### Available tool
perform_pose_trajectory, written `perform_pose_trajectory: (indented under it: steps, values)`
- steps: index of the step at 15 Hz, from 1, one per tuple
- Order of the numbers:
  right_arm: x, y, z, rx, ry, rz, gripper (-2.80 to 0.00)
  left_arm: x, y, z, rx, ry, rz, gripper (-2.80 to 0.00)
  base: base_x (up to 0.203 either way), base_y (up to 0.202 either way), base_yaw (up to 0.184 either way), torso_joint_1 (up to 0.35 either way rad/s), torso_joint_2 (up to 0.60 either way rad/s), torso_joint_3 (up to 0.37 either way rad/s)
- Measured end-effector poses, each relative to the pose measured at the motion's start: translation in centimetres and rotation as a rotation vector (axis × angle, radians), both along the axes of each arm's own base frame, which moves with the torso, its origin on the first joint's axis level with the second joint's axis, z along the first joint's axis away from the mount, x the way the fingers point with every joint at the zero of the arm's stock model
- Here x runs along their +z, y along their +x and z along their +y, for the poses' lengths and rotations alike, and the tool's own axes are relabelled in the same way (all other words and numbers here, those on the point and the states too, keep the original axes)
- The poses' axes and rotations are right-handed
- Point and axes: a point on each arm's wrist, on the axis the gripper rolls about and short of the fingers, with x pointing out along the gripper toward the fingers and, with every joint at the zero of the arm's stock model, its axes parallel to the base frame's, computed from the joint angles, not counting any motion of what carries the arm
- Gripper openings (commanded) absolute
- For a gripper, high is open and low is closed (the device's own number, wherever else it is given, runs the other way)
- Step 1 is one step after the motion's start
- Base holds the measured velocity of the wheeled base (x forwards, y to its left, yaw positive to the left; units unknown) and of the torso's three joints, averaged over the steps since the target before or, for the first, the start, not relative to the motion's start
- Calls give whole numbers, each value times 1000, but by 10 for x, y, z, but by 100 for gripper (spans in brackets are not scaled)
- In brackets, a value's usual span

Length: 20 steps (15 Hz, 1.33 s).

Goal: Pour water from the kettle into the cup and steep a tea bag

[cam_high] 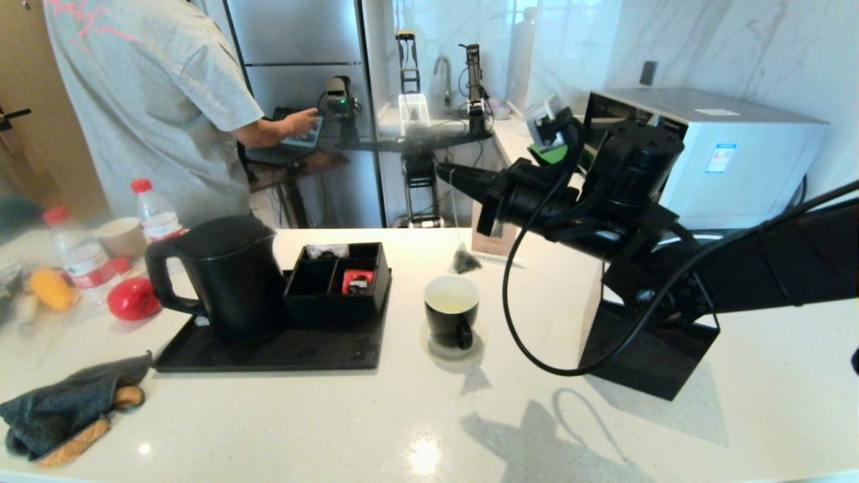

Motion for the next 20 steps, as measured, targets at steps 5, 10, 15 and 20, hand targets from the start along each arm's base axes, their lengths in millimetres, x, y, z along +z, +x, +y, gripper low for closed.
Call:
perform_pose_trajectory:
  steps: [5, 10, 15, 20]
  values:
    - [-5, 5, -1, -7, -4, 7, -280, 0, 0, 0, 0, -1, -3, -280, 0, 0, 0, 0, 0, 0]
    - [-29, 14, 5, -8, -28, 44, -280, 0, 0, 0, 1, -1, -2, -280, 0, 0, 0, 0, 0, 0]
    - [-61, 19, 5, -13, -58, 93, -280, 0, 0, 0, 0, -1, -1, -280, 0, 0, 0, 0, 0, 0]
    - [-78, 19, 4, -13, -72, 117, -280, 0, 0, 0, 1, -2, -1, -280, 0, 0, 0, 0, 0, 0]
